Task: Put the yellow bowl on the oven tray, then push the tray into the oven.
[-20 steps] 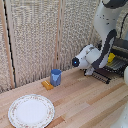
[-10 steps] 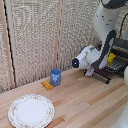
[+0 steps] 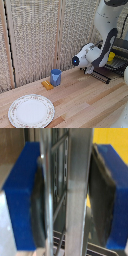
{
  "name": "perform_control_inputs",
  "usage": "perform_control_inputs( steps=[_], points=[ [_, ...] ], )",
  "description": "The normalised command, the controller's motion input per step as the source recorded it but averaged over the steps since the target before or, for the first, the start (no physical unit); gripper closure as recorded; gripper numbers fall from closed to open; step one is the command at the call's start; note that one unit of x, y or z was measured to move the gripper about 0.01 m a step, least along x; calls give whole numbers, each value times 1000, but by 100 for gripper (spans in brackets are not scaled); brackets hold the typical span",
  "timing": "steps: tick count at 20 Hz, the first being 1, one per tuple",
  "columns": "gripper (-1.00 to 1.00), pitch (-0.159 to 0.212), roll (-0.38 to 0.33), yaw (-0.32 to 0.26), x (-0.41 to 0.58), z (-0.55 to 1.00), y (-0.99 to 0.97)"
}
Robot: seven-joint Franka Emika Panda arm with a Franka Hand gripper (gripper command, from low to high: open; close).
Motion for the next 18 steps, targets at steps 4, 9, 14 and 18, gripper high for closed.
perform_control_inputs(
  steps=[4, 9, 14, 18],
  points=[
    [100, 167, 206, -129, 0, 436, -91],
    [100, 183, 213, -116, 134, 397, -181],
    [100, 28, 177, -101, 231, 586, -458],
    [100, -23, 138, -42, 246, 564, -731]
  ],
)
